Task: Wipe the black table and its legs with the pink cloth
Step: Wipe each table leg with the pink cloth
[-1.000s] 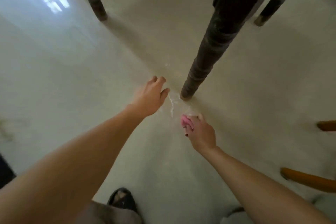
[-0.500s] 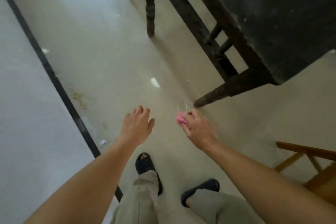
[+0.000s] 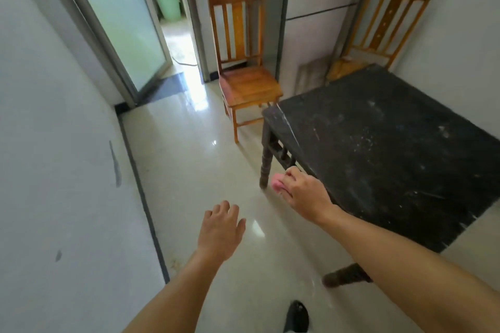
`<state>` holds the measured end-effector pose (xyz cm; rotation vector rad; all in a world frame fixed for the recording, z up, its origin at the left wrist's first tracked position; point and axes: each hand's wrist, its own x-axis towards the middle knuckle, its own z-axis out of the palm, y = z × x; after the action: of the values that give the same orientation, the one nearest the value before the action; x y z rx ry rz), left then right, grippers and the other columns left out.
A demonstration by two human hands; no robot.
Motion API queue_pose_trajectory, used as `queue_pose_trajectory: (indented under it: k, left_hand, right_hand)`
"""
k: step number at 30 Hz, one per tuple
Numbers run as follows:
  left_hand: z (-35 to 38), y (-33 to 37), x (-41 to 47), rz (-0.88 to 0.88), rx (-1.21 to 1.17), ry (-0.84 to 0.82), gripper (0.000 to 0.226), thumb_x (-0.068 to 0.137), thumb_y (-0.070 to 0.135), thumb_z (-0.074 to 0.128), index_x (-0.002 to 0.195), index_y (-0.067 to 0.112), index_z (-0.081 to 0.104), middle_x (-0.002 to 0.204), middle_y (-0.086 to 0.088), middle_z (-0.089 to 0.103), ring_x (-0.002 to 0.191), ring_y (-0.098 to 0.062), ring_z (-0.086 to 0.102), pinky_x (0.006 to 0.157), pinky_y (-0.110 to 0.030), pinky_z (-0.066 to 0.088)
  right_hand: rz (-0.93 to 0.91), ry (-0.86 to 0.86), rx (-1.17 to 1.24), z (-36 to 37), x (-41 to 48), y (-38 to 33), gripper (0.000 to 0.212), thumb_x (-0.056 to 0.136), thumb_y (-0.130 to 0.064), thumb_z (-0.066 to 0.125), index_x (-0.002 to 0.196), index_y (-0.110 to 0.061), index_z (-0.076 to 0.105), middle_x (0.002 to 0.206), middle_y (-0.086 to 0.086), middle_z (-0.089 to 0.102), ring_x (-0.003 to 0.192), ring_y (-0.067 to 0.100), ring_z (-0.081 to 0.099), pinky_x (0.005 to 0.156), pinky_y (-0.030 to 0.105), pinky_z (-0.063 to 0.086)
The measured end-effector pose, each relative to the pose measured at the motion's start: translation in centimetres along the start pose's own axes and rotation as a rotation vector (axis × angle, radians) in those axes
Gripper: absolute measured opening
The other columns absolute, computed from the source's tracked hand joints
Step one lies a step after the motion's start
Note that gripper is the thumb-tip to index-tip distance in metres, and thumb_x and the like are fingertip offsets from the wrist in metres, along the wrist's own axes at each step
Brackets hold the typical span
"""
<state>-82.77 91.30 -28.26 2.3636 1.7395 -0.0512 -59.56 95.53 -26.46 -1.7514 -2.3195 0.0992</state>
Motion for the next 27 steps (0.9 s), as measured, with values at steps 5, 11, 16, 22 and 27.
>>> queue_pose_trajectory:
  k: [5, 11, 16, 22, 27]
  left_hand:
    - [-7.1, -4.1, 9.5, -0.015, 0.08, 0.116, 0.041, 0.1, 0.042, 0.034, 0.126, 0.016, 0.053, 0.121, -0.004, 0.055, 0.106, -0.022, 0.053, 0.093, -0.034, 0.042]
    - [-14.5, -8.9, 20.0, -0.096, 0.092, 0.168, 0.042, 0.1, 0.042, 0.035, 0.128, 0.015, 0.052, 0.124, -0.004, 0.054, 0.109, -0.022, 0.053, 0.096, -0.034, 0.041]
    - [-19.1, -13.9, 26.2, -0.148, 0.085, 0.233, 0.042, 0.1, 0.043, 0.034, 0.128, 0.017, 0.052, 0.124, -0.003, 0.055, 0.108, -0.021, 0.053, 0.094, -0.032, 0.041]
    - [-21.6, -21.8, 35.9, -0.131, 0.099, 0.232, 0.043, 0.101, 0.043, 0.033, 0.132, 0.018, 0.05, 0.13, -0.003, 0.052, 0.114, -0.02, 0.051, 0.099, -0.032, 0.041]
    - [-24.2, -28.4, 45.3, -0.022, 0.13, 0.186, 0.043, 0.101, 0.043, 0.032, 0.132, 0.017, 0.048, 0.13, -0.004, 0.051, 0.114, -0.021, 0.05, 0.099, -0.032, 0.039]
  right_hand:
    - [-0.087, 0.093, -0.043, -2.8, 12.1, 2.3, 0.022, 0.096, -0.035, 0.057, 0.101, -0.015, 0.066, 0.095, 0.002, 0.057, 0.061, 0.019, 0.059, 0.057, 0.034, 0.055]
    - [-0.172, 0.12, -0.068, -3.8, 26.5, 4.1, 0.031, 0.099, -0.044, 0.046, 0.11, -0.022, 0.066, 0.098, -0.004, 0.06, 0.069, 0.01, 0.061, 0.062, 0.022, 0.054]
    - [-0.231, 0.141, -0.048, -5.3, 37.5, 2.0, 0.024, 0.098, -0.041, 0.052, 0.106, -0.025, 0.068, 0.098, -0.004, 0.061, 0.069, 0.013, 0.063, 0.062, 0.022, 0.054]
    - [-0.23, 0.168, -0.028, -3.3, 49.9, -0.6, 0.02, 0.093, -0.033, 0.063, 0.105, -0.02, 0.072, 0.095, -0.001, 0.066, 0.066, 0.013, 0.063, 0.06, 0.016, 0.051]
    - [-0.055, 0.172, 0.044, -1.9, 58.4, -1.1, 0.02, 0.089, -0.033, 0.068, 0.105, -0.021, 0.073, 0.089, -0.002, 0.063, 0.059, 0.008, 0.057, 0.053, 0.002, 0.024]
